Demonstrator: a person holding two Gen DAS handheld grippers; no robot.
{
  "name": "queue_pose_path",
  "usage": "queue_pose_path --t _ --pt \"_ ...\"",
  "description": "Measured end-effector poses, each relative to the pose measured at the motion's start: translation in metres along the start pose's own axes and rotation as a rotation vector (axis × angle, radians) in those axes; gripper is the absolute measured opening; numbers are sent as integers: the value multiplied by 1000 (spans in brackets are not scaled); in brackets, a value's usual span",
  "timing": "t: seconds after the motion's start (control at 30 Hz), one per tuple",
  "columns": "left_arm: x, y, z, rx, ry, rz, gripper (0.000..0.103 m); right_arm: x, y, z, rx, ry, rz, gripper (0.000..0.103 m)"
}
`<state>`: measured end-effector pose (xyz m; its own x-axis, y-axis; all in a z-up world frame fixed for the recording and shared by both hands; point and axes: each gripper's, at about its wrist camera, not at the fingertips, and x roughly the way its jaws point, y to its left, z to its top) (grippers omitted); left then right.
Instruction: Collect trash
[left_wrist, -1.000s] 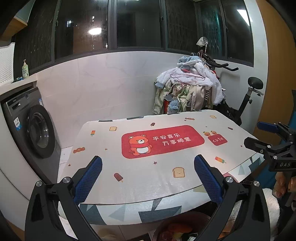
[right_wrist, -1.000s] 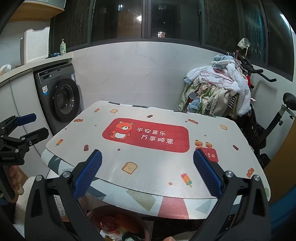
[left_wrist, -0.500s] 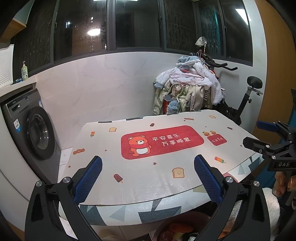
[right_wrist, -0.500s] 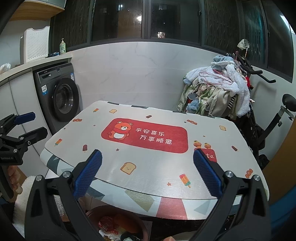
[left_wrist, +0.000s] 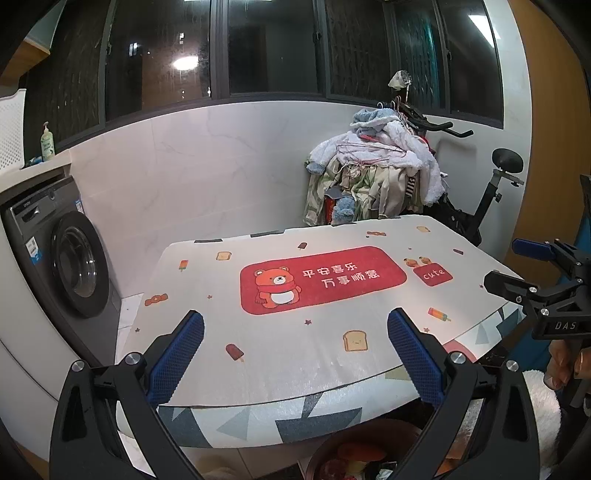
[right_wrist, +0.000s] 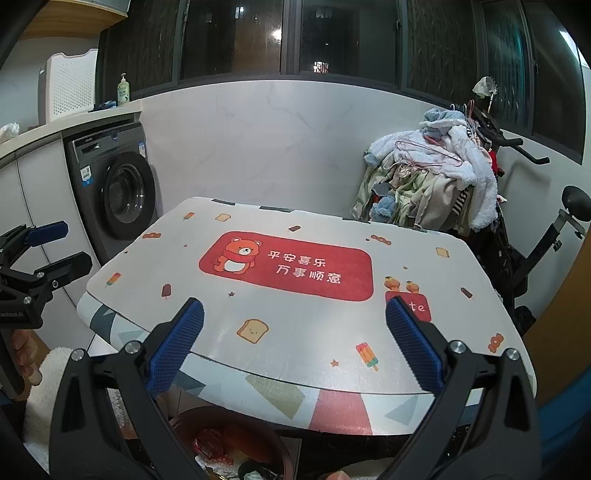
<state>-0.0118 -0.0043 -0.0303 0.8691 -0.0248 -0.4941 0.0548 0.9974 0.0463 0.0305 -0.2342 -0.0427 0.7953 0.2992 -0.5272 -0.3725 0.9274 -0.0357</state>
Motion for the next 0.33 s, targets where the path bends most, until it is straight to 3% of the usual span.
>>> queue_pose_path --t 0.33 --pt "7 1 -3 3 25 6 97 3 0 -4 1 8 1 97"
